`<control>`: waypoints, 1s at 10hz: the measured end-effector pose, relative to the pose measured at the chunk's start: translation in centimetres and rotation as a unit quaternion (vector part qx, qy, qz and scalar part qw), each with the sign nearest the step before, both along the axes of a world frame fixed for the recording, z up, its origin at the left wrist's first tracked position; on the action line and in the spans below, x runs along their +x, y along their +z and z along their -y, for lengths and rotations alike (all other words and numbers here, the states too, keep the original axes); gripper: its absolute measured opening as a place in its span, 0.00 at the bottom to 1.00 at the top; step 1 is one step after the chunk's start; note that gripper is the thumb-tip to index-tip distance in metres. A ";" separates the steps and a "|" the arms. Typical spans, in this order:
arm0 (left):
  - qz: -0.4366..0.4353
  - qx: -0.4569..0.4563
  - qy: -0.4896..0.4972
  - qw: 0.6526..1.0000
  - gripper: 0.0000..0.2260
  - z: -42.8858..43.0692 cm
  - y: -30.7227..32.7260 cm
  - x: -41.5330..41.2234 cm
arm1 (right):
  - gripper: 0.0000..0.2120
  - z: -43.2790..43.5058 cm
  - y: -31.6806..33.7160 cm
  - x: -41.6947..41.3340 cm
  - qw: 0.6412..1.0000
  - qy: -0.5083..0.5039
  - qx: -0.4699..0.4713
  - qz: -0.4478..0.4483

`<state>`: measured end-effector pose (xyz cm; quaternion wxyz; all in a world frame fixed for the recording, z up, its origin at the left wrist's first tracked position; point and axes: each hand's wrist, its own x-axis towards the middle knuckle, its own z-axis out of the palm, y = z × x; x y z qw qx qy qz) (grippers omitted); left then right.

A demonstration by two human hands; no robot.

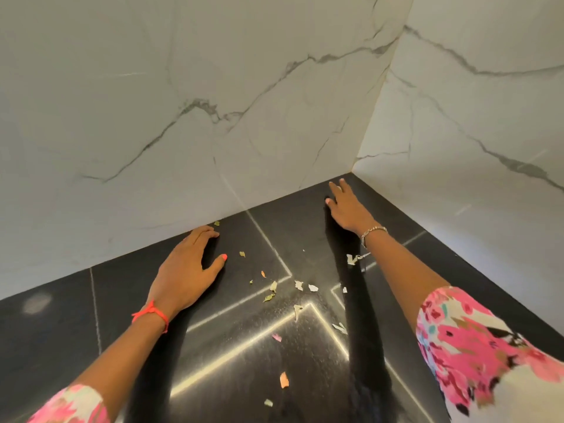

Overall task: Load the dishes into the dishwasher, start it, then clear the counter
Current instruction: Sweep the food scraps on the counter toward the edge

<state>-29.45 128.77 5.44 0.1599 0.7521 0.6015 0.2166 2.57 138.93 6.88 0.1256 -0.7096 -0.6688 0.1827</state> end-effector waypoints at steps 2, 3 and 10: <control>-0.002 0.001 -0.001 1.000 0.21 0.0 0.0 0.0 | 0.20 0.0 -0.4 0.2 0.998 -0.022 0.058 -0.028; 0.001 -0.005 -0.004 1.000 0.21 0.1 0.2 0.0 | 0.14 4.7 0.1 -0.4 0.987 0.017 0.126 -0.094; 0.008 -0.001 -0.003 1.000 0.21 0.2 0.3 0.0 | 0.28 13.9 0.0 -0.5 0.996 -0.029 0.085 0.002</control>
